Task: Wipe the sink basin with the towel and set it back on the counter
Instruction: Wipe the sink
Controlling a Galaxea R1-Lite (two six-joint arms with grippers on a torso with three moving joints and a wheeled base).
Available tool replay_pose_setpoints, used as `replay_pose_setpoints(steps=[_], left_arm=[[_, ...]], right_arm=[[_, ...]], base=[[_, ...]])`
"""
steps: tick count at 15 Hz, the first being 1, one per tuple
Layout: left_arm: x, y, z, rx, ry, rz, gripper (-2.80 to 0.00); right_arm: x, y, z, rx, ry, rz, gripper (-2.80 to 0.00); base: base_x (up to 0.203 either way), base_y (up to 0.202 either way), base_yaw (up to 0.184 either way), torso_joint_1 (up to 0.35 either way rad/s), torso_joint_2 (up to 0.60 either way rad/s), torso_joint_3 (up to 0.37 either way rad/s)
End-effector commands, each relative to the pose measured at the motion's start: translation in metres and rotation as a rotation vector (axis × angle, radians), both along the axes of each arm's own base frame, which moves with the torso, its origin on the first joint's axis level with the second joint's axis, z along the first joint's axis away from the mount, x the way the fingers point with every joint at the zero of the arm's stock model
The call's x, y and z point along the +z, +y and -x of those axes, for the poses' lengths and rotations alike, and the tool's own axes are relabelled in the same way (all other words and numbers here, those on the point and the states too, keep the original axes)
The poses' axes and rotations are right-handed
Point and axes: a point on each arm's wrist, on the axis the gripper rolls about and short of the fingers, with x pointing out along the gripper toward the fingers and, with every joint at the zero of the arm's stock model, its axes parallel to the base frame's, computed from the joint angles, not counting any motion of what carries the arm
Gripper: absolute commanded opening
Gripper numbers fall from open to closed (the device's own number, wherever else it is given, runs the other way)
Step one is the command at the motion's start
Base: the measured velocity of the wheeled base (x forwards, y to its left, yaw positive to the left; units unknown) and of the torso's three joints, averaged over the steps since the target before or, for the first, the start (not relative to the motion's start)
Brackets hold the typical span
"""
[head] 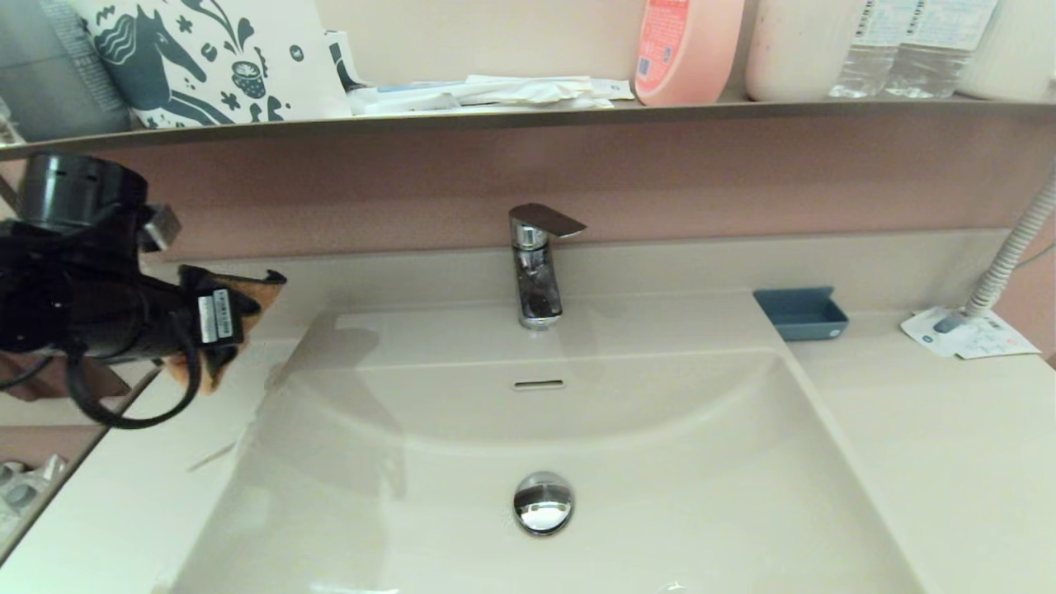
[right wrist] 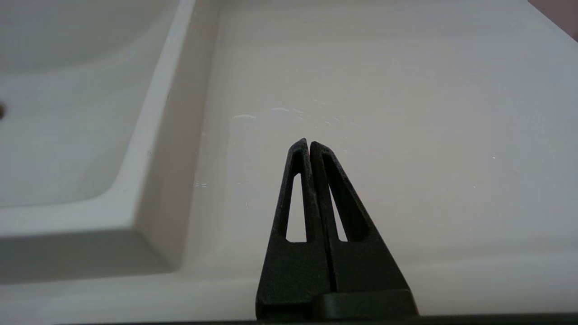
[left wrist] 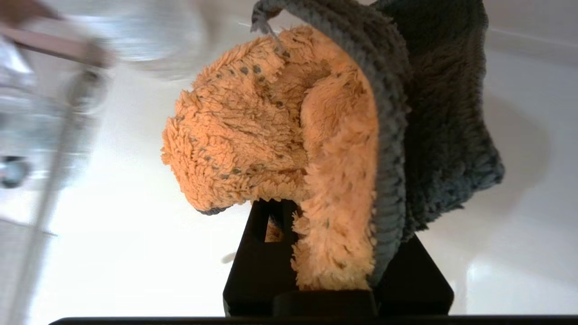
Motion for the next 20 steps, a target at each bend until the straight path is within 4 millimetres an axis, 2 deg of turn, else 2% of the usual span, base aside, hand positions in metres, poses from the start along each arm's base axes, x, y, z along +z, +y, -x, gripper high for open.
replay_pose_setpoints(steps=[1,2,5,8,10,12,15,20], left_arm=[[0.029,0.006,0.049,0.027,-0.07,-0.007,-2.8],[0.026,0.015,0.056,0.062,-0.051,-0.003,-2.8],[0.014,0.054,0.062,0.11,-0.001,0.083,-2.8],[-0.015,0.081,0.049,0.095,0.085,0.169,-2.8],[-0.036,0.085,0.041,0.086,0.097,0.171,-2.8],[-0.056,0.083,0.021,0.049,0.051,0.164,-2.8],[-0.085,0.08,-0.009,0.03,0.077,0.173,-2.8],[-0.098,0.059,-0.051,0.015,0.071,0.207,-2.8]], right_arm=[[0.0,0.0,0.0,0.0,0.002,0.0,-2.8],[0.0,0.0,0.0,0.0,0.001,0.0,-2.8],[0.0,0.0,0.0,0.0,0.001,0.0,-2.8],[0.0,0.0,0.0,0.0,0.003,0.0,-2.8],[0.0,0.0,0.0,0.0,0.001,0.0,-2.8],[0.0,0.0,0.0,0.0,0.001,0.0,-2.8],[0.0,0.0,0.0,0.0,0.001,0.0,-2.8],[0.0,0.0,0.0,0.0,0.001,0.0,-2.8]], base=[[0.0,0.0,0.0,0.0,0.0,0.0],[0.0,0.0,0.0,0.0,0.0,0.0],[0.0,0.0,0.0,0.0,0.0,0.0],[0.0,0.0,0.0,0.0,0.0,0.0],[0.0,0.0,0.0,0.0,0.0,0.0],[0.0,0.0,0.0,0.0,0.0,0.0],[0.0,0.0,0.0,0.0,0.0,0.0],[0.0,0.0,0.0,0.0,0.0,0.0]])
